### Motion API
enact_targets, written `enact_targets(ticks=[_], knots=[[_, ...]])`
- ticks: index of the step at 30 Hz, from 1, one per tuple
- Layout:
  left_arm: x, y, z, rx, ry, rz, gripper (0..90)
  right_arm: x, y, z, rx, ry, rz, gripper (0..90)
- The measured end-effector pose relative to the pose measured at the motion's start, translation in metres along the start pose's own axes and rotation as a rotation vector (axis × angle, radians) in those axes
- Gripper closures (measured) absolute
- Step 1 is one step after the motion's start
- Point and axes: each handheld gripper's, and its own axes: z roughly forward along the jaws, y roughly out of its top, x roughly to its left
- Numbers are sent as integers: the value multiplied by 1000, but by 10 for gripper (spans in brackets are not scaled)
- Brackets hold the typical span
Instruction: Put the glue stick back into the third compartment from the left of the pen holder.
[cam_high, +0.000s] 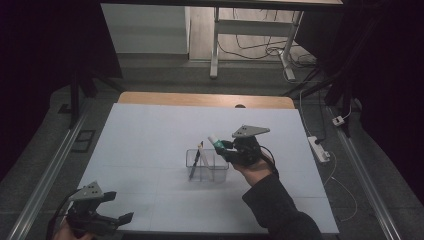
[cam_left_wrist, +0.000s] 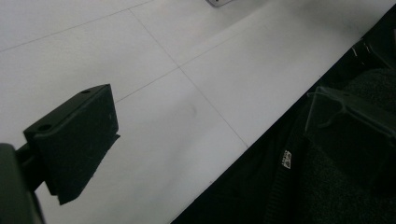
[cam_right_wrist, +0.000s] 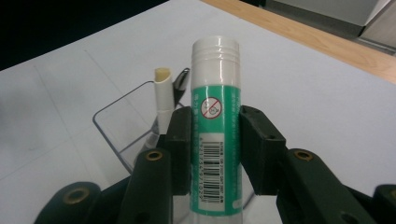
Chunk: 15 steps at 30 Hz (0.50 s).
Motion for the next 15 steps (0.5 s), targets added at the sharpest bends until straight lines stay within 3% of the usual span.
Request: enact_targets(ticks=[7, 15], knots=[[0, 0, 0, 0, 0, 0, 27, 10, -4, 13, 10, 9, -22, 651], [0, 0, 0, -1, -1, 1, 27, 11, -12, 18, -1, 4, -45, 650]])
